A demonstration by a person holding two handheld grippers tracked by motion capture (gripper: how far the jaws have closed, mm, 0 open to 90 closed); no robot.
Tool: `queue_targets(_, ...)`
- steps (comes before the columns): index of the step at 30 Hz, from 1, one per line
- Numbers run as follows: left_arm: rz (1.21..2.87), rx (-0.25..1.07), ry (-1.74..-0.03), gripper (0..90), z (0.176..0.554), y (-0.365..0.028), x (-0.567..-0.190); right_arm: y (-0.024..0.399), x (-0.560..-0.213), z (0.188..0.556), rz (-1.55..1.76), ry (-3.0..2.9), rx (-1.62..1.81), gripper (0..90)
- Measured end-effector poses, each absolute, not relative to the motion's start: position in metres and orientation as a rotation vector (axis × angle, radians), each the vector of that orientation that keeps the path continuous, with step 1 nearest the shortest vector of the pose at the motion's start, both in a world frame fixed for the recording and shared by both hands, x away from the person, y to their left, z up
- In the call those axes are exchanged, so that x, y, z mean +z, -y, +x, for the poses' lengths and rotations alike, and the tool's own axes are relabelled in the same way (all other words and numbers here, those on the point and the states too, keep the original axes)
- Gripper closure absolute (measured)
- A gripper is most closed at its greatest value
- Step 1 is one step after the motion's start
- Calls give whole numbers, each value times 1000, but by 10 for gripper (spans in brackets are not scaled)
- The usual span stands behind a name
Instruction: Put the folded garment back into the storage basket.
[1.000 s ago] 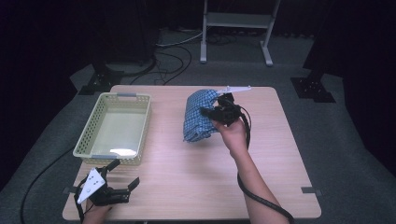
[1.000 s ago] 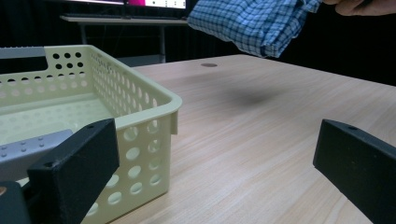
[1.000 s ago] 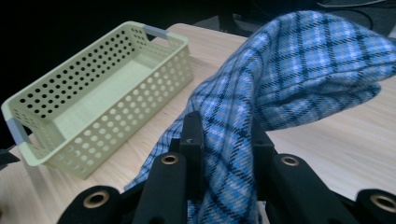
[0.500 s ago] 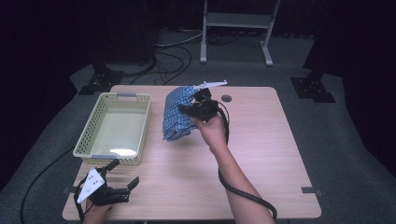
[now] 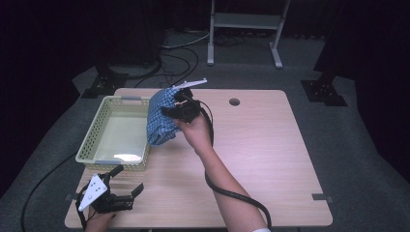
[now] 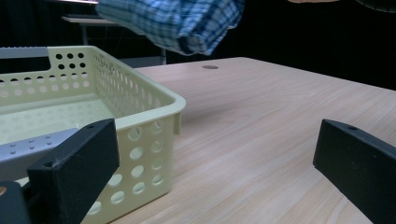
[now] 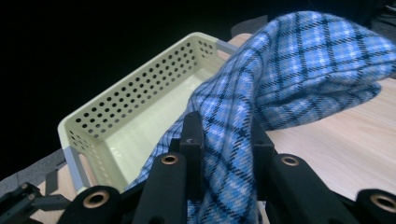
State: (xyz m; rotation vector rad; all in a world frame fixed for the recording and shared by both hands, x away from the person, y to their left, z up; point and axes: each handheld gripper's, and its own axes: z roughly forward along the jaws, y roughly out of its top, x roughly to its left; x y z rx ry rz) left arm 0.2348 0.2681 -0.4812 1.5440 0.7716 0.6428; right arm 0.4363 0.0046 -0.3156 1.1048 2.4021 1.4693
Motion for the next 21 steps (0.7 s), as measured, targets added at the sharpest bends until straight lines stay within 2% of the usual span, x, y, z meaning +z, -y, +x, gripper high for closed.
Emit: queue_targets(21,1524,623,-765,0,235,-271,-482,-89,-324,447,1062,-2493,1525,750)
